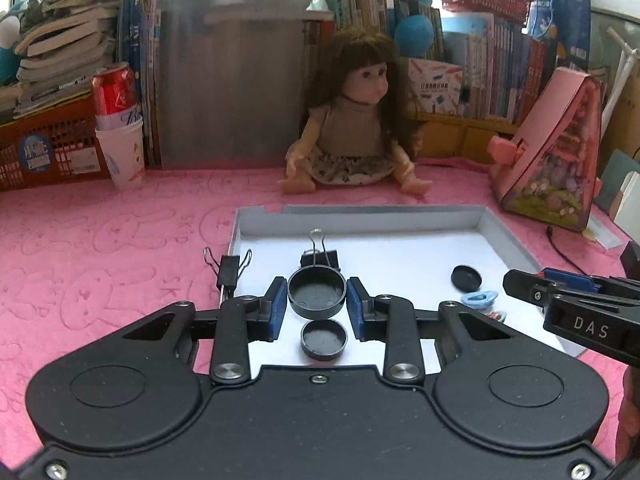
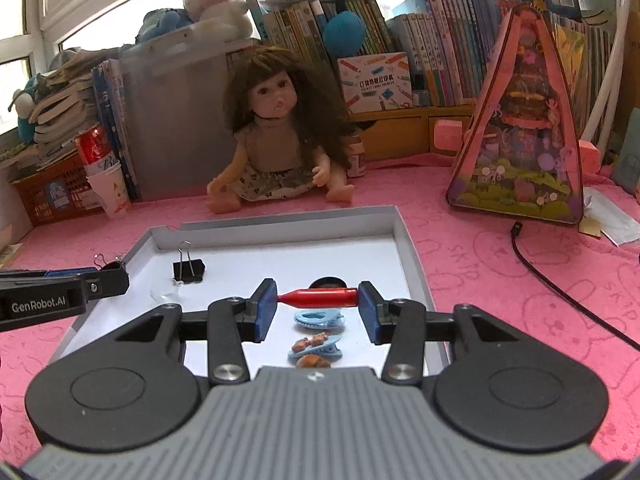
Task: Organize rigid objects
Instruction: 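Carry the crayon with the right gripper and the cap with the left over the tray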
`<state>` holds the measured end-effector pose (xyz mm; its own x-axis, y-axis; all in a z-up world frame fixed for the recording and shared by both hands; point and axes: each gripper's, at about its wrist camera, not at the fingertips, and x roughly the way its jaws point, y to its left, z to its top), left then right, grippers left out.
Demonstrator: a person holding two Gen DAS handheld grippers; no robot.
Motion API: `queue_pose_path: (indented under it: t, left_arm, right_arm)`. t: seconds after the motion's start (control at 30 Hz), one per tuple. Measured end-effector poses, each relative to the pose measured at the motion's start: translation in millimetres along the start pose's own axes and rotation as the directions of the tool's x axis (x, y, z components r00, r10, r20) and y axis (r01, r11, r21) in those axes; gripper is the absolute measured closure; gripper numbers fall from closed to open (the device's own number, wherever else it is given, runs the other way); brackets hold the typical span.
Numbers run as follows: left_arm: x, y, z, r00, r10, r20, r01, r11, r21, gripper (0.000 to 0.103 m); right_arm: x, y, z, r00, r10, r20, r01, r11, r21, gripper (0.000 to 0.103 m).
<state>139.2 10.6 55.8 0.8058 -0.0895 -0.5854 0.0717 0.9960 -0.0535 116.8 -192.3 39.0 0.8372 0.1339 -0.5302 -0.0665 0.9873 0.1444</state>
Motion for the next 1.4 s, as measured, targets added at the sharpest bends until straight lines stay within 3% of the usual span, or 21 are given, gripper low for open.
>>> queue_pose_path:
  t: [0.97,1.07,1.2,1.4]
  left_arm:
    - [18.3,4.4,-17.4,0.998,0.005,-0.063,-0.005,1.000,-0.004,0.073]
    - [13.3,5.8,-18.8,0.997,-0.024,-0.076,0.023,1.000,-0.018,0.073]
    - [-6.0,2.6,-23.8,0.992,-0.094,-0.088,0.096,0.995,0.016,0.073]
    - [-18.6,-3.3,-29.8,0.979,-0.137,-0.153,0.146,0.988,0.052,0.073]
  right_arm:
    - [20.9,-13.1,-10.3,0.998,-0.028,-0.064,0.030,0.999,0.030,0.053]
    - [20.6,-14.7,-10.4,0.997,-0.023,-0.077,0.026,0.999,0.037,0.053]
    - [14.6,-16.9,-9.4,0.991,0.012,-0.137,-0.008,1.000,0.029,0.053]
    - [11.7,-17.3,-4.4,0.960,0.071,-0.272,-0.069,0.997,0.016,0.053]
